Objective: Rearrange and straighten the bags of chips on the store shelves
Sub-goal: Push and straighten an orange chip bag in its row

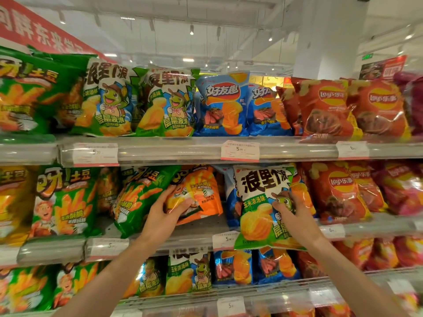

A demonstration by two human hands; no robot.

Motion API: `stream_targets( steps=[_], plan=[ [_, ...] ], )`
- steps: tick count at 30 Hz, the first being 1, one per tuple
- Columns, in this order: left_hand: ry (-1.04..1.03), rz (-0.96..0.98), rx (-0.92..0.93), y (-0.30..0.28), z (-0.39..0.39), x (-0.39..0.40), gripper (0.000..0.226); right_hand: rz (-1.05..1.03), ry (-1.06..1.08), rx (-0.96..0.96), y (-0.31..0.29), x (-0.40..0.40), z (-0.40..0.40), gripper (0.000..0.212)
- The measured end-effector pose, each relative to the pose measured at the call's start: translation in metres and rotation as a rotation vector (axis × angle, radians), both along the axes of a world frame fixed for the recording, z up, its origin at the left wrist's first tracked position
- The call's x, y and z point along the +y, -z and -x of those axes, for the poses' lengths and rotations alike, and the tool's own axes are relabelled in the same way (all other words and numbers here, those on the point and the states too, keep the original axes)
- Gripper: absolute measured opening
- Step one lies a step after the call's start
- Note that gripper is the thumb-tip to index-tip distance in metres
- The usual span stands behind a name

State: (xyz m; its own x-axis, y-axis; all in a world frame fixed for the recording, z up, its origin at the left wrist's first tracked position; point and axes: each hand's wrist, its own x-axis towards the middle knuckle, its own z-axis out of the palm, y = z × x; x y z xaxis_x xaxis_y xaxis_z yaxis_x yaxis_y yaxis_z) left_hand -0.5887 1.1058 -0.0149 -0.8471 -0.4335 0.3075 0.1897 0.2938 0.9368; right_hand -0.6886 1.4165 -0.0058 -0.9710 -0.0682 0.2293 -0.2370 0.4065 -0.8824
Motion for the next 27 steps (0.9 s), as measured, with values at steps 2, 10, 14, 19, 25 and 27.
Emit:
stream_targets(
  steps=[2,10,14,19,25,27],
  plan=[
    [-0.012,-0.031,0.014,0.002,-0.005,0.0,0.069,-0.005,0.001,0.01,0.0,-0.002,0.0,0.062],
    [0.043,-0.01,0.047,0.02,-0.03,0.0,0.07,-0.021,0.021,0.002,0.002,-0.007,0.002,0.065],
    [0.038,-0.024,0.109,0.027,-0.041,0.004,0.062,-0.005,0.032,-0.016,0.004,-0.009,0.002,0.064],
    [0.093,-0.335,0.15,0.026,-0.048,0.001,0.057,0.027,0.039,-0.027,0.002,-0.013,0.001,0.064],
    [0.163,0.141,0.134,0.017,-0.053,0.029,0.063,0.061,0.01,-0.008,0.0,-0.02,-0.003,0.06],
    [0.091,0.342,0.16,0.019,-0.05,0.031,0.063,0.055,0.002,-0.011,0.0,-0.019,-0.003,0.061]
  ],
)
